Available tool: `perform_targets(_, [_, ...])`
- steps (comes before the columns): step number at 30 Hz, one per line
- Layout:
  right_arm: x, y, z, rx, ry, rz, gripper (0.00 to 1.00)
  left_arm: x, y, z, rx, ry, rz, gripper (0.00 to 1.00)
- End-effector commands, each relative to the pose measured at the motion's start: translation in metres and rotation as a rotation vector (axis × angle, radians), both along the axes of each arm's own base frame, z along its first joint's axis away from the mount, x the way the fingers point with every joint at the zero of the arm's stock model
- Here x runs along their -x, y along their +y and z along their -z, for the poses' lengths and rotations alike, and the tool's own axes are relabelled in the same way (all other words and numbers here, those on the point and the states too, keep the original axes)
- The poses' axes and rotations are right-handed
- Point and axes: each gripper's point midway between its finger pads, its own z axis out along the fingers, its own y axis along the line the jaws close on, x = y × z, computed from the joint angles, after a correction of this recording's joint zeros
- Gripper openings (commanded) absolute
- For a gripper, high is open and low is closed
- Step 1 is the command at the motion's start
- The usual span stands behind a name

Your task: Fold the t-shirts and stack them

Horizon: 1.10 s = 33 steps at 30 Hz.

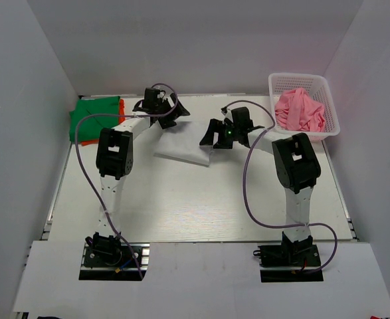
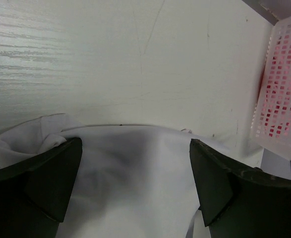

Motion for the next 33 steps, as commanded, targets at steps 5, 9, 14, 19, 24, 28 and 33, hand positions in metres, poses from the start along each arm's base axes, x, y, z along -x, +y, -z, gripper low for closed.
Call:
perform_targets(5, [0.0,-0.011,0.012,0.065,-0.001,-0.002,0.9,-0.018,-0.002,-0.051,0.021,-0.085,0.017,1.0])
perform_targets(9, [-0.005,-0.016,-0.025,0.089,-0.097,0.011,0.9,-0.022,0.002,-0.111,0.001,-0.206,0.025,1.0])
perform_targets(14, [0.014,-0.027,-0.067,0.067,-0.206,0.033,0.9,-0.004,0.028,-0.153,-0.157,-0.275,-0.03,1.0])
perform_targets(19, [0.039,-0.04,-0.088,0.054,-0.262,0.042,0.9,0.037,0.052,-0.129,-0.277,-0.174,-0.033,1.0])
perform_targets(24, [0.061,-0.058,-0.095,0.082,-0.313,0.066,0.9,0.078,0.067,-0.065,-0.417,-0.021,0.056,1.0])
perform_targets(28, [0.067,-0.065,-0.093,0.106,-0.328,0.066,0.9,0.095,0.078,-0.028,-0.507,0.076,0.078,0.98])
perform_targets(33, [0.069,-0.066,-0.096,0.124,-0.346,0.043,0.9,0.1,0.078,0.0,-0.547,0.109,0.117,0.97])
